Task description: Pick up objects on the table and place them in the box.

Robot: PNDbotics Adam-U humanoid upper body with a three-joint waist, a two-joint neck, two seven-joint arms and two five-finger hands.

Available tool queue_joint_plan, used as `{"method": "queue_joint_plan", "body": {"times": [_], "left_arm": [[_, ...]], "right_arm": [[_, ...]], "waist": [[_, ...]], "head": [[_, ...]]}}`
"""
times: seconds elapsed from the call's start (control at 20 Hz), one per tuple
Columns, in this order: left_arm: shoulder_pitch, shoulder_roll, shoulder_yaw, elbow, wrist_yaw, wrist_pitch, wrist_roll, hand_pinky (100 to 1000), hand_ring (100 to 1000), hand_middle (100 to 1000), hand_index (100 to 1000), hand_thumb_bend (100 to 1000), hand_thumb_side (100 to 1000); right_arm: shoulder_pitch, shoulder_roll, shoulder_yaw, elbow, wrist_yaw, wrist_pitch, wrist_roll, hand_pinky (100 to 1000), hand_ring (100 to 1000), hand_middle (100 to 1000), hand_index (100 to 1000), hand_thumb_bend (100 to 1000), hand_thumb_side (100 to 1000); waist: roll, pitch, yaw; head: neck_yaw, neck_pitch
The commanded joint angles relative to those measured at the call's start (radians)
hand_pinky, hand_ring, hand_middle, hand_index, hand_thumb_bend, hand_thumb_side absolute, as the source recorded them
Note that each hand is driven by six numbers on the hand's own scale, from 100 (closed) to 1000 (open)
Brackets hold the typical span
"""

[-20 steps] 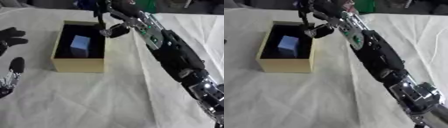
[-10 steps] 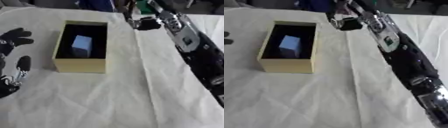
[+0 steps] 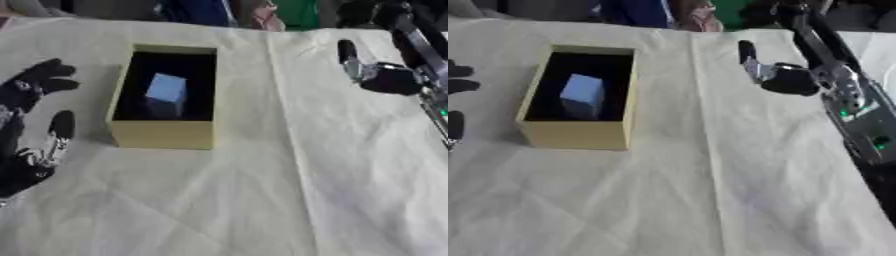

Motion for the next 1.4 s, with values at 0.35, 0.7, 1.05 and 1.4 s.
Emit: {"method": "queue_joint_plan", "body": {"times": [0.35,0.7,1.05,1.4], "left_arm": [[0.007,0.023,0.022,-0.013,-0.022,0.004,0.019,876,788,813,949,100,556],[0.014,0.019,0.026,-0.012,-0.025,0.009,0.031,875,787,812,947,100,552],[0.017,0.015,0.028,-0.012,-0.026,0.012,0.036,875,788,812,948,100,548],[0.016,0.014,0.028,-0.013,-0.025,0.014,0.037,875,788,812,948,100,545]], "right_arm": [[0.169,0.079,-0.112,-0.151,-0.020,0.059,-0.030,770,932,716,827,100,374],[0.232,0.161,-0.151,-0.212,-0.014,0.074,-0.101,749,899,637,722,100,432],[0.254,0.196,-0.166,-0.239,0.001,0.079,-0.158,743,891,601,453,100,470],[0.253,0.201,-0.169,-0.243,0.002,0.084,-0.191,742,890,589,392,100,470]], "waist": [[0.009,-0.011,-0.017],[0.010,-0.008,-0.020],[0.010,-0.006,-0.020],[0.008,-0.009,-0.020]], "head": [[0.014,-0.019],[0.016,-0.025],[0.013,-0.024],[0.010,-0.028]]}}
